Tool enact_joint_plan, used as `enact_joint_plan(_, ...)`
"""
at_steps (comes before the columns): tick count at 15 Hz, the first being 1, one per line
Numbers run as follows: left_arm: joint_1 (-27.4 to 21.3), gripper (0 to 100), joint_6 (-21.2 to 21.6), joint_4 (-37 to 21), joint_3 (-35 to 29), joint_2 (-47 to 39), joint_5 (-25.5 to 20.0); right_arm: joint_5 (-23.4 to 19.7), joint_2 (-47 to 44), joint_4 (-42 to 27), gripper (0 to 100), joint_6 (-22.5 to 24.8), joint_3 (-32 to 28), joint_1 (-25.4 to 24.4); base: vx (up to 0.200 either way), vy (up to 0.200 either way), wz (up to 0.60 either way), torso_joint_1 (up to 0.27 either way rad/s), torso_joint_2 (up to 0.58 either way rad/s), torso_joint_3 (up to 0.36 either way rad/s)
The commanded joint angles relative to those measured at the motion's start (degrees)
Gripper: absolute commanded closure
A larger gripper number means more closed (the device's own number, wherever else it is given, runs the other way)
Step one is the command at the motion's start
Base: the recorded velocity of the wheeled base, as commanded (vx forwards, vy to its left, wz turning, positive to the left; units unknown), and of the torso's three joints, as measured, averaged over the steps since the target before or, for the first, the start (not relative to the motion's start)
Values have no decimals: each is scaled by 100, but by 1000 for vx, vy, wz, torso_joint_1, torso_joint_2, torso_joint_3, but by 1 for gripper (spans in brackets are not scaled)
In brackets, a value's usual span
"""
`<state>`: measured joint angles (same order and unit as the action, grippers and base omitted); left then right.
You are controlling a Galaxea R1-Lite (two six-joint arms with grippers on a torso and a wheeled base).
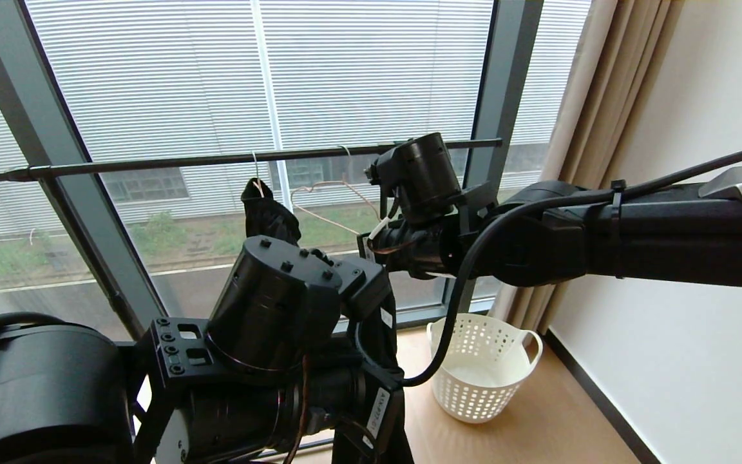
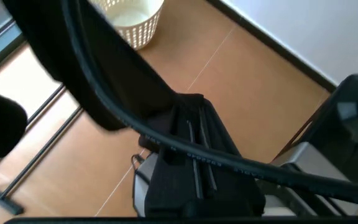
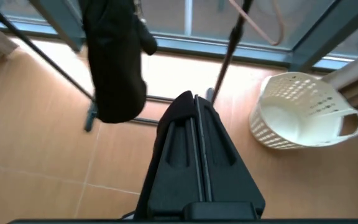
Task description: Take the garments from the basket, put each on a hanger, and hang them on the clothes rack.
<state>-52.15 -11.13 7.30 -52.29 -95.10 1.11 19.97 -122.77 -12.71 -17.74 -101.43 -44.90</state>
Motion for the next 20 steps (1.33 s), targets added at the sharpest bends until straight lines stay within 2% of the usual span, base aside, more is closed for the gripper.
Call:
enact_joint_plan(1, 3, 100, -3, 17, 34, -9, 12, -2, -10, -3, 100, -2, 0, -10, 0, 0, 0, 0, 0, 0)
enact_joint_plan(3, 161, 100, -3, 8, 113, -9, 65, -2, 139, -3, 100, -2, 0, 227, 0, 0, 0, 0, 0, 0)
enact_joint_plan(6, 689, 100, 41, 17, 245, -61, 293, 42, 368, -21, 100, 42, 88, 526, 0, 0, 0, 0, 0, 0)
enact_joint_plan(9, 1322, 100, 58, 245, 96, -343, 478, 77, 649, -319, 100, 253, 211, 623, 0, 0, 0, 0, 0, 0)
enact_joint_plan(12, 1656, 100, 58, 456, -186, -703, 487, 192, 992, -539, 100, 649, 650, 614, 0, 0, 0, 0, 0, 0)
enact_joint_plan(15, 1682, 100, 67, 465, -476, -765, 496, 657, 1045, -530, 100, 948, 967, 587, 0, 0, 0, 0, 0, 0)
enact_joint_plan(20, 1647, 100, 208, 465, -449, -659, 654, 719, 1018, -513, 100, 983, 967, 561, 0, 0, 0, 0, 0, 0)
